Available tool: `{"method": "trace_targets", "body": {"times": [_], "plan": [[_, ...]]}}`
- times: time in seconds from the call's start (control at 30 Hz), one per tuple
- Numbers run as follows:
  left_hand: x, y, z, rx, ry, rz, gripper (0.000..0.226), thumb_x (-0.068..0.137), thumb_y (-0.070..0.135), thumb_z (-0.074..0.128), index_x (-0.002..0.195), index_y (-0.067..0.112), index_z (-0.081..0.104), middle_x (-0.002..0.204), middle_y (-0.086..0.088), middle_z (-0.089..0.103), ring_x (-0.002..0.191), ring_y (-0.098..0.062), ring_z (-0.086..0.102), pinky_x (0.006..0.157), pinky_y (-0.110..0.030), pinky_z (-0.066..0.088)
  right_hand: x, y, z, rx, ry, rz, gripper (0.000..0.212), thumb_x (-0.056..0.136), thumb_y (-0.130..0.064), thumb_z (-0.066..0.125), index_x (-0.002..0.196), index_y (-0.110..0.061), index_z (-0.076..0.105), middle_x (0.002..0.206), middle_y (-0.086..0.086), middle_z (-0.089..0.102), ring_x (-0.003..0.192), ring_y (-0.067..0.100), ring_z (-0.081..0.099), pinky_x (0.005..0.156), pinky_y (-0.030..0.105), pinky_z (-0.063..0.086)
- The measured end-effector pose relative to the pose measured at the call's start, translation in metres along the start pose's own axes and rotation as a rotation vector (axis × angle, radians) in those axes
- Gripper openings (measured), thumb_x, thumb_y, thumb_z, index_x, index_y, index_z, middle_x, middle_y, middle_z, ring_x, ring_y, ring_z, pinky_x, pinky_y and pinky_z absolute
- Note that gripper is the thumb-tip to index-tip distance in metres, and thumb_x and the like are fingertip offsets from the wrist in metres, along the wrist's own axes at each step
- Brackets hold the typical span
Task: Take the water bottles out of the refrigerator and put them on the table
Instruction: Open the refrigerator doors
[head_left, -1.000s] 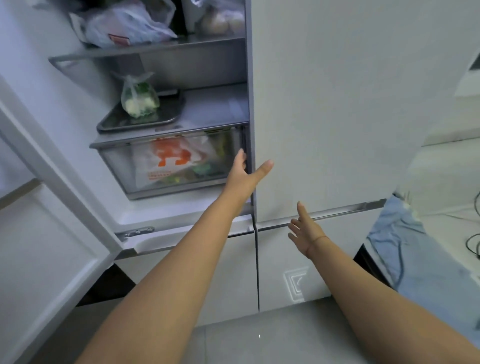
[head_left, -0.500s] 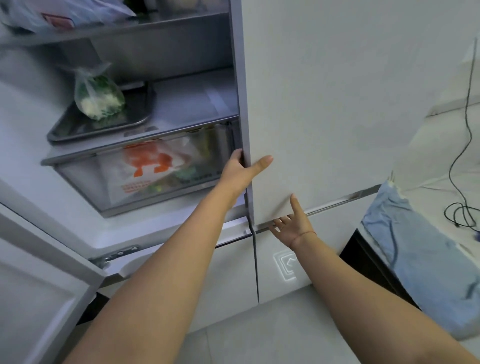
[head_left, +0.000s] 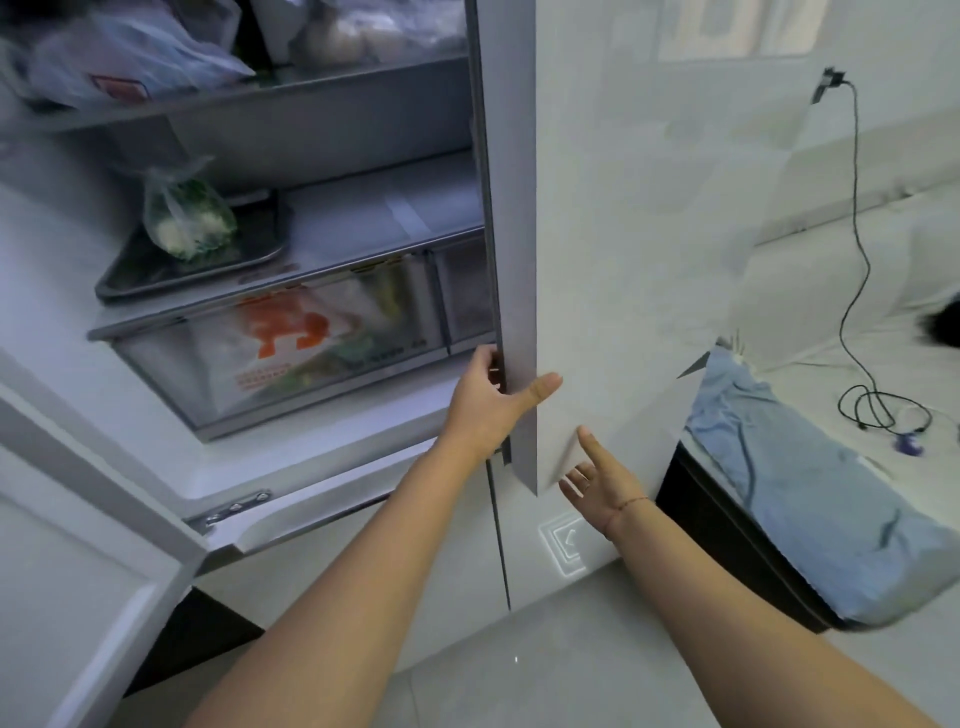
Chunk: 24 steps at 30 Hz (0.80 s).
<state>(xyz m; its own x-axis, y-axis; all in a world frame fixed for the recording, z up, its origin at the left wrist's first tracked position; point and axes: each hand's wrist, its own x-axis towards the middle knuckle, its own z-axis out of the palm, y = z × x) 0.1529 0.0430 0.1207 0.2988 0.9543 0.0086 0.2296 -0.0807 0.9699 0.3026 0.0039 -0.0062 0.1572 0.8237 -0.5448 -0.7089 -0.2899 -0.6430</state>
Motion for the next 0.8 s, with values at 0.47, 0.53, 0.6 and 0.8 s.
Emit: {"method": "trace_targets", "body": {"times": [0.47,0.53,0.6,0.8], "plan": [[-0.138,0.022,0.165,-0.156,-0.002,0.110,0.023,0.096,0.041,0.048,0.110,0.028,0.059,0.122,0.002,0.061,0.108,-0.002,0.058,0.091,-0.017,0.042,-0.187,-0.050,-0.100,-0.663,0.076,-0.678,0.065,0.087,-0.009,0.057,0.145,-0.017,0.028,0.147,0.006,0.038,0.133,0.017,0.039,0.110,0.035,0.035],[-0.151,0.028,0.188,-0.130,0.013,0.122,0.021,0.097,0.038,0.047,0.112,0.028,0.058,0.125,0.006,0.056,0.112,-0.002,0.054,0.094,-0.007,0.037,-0.207,-0.060,-0.112,-0.692,0.128,-0.784,0.064,0.083,-0.006,0.059,0.141,-0.014,0.033,0.141,0.007,0.045,0.130,0.019,0.044,0.109,0.042,0.038],[-0.158,0.034,0.204,-0.060,0.040,0.165,0.031,0.097,0.037,0.046,0.124,0.026,0.058,0.123,0.012,0.050,0.118,-0.002,0.049,0.093,0.001,0.030,-0.221,-0.073,-0.122,-0.693,0.217,-0.885,0.062,0.079,-0.011,0.062,0.136,-0.014,0.039,0.132,0.006,0.052,0.124,0.019,0.049,0.105,0.043,0.040],[-0.143,0.065,0.236,0.070,-0.025,0.219,0.053,0.097,0.046,0.040,0.147,0.028,0.035,0.152,0.006,0.034,0.141,-0.011,0.030,0.117,-0.035,0.024,-0.233,-0.122,-0.153,-0.715,0.592,-1.028,0.087,0.076,-0.028,0.074,0.145,-0.006,0.025,0.147,0.012,0.035,0.138,0.023,0.029,0.115,0.032,0.021]]}}
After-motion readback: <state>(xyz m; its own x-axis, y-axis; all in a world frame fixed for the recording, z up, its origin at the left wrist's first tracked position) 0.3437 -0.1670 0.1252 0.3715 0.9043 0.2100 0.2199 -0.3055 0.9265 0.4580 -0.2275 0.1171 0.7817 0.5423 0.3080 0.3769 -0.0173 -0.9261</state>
